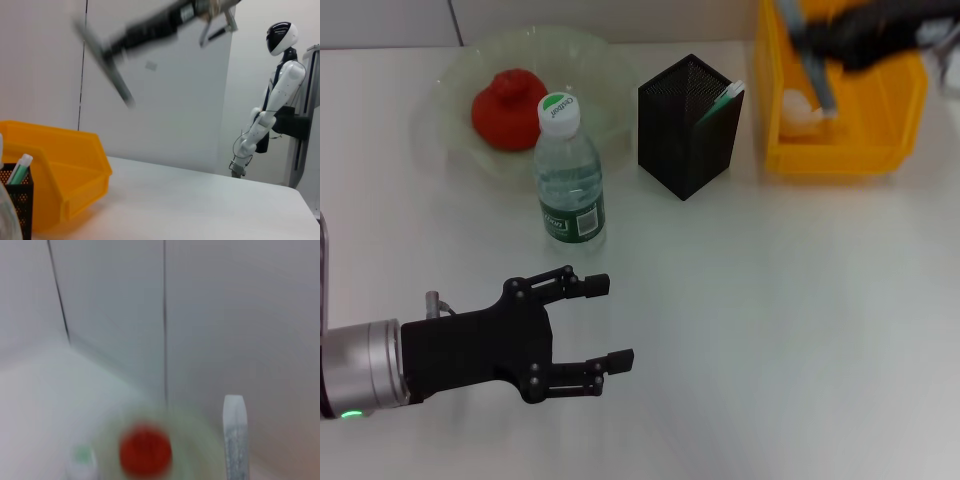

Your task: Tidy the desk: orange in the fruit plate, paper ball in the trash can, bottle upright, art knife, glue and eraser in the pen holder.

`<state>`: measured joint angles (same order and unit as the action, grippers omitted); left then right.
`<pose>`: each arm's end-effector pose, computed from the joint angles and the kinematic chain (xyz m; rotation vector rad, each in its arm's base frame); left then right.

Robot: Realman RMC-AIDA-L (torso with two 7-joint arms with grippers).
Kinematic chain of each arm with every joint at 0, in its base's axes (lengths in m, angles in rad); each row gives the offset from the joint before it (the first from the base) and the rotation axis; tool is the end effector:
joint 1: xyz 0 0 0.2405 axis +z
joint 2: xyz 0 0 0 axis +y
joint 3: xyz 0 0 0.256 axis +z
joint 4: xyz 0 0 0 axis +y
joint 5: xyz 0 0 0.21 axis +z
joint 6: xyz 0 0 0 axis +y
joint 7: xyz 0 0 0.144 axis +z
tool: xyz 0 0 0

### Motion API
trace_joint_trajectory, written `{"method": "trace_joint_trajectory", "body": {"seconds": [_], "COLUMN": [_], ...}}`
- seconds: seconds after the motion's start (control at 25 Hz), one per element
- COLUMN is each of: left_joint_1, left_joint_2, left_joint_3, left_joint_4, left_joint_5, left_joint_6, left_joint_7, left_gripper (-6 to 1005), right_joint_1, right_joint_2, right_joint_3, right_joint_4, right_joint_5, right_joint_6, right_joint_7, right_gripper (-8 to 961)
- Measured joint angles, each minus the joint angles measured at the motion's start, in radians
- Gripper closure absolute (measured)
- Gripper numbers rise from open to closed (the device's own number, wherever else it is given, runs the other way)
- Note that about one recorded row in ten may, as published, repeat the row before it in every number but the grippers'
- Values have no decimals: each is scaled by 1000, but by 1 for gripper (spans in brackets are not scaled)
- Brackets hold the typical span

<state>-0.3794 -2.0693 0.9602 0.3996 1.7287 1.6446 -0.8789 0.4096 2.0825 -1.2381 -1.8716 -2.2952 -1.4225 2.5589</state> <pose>-0.2814 0.2498 -0.0474 -2.8009 -0.3044 -0.9214 0.1057 0.3403 0.0875 -2.4347 0.6278 0.2391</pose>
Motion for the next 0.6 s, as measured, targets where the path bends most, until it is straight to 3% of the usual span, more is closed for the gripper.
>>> {"method": "trace_joint_trajectory", "body": {"seconds": [0.08,0.12,0.16,0.2,0.24,0.32,0.36,0.4,0.48,0.52,0.6], "left_joint_1": [0,-1,-1,-1,-1,-1,-1,-1,-1,-1,-1], "left_joint_2": [0,0,0,0,0,0,0,0,0,0,0], "left_joint_3": [0,0,0,0,0,0,0,0,0,0,0], "left_joint_4": [-1,-2,-2,-3,-3,-5,-5,-5,-5,-5,-6], "left_joint_5": [0,0,0,0,0,0,0,0,0,0,0], "left_joint_6": [-1,-1,-1,-1,-1,0,0,1,1,1,1], "left_joint_7": [0,0,0,0,0,0,0,0,0,0,0], "left_gripper": [157,157,157,157,157,157,157,157,157,157,157], "right_joint_1": [-88,-130,-130,-127,-127,-50,-50,6,34,82,111], "right_joint_2": [-1,-2,-2,-3,-3,-5,-5,-7,-11,-24,-36], "right_joint_3": [35,55,55,85,85,158,158,201,217,233,236], "right_joint_4": [31,145,145,295,295,526,526,654,718,821,881], "right_joint_5": [236,503,503,704,704,861,861,869,848,807,785], "right_joint_6": [139,216,216,226,226,186,186,167,165,164,165], "right_joint_7": [-206,-454,-454,-649,-649,-797,-797,-827,-843,-860,-863], "right_gripper": [825,826,826,826,827,827,827,827,828,828,828]}}
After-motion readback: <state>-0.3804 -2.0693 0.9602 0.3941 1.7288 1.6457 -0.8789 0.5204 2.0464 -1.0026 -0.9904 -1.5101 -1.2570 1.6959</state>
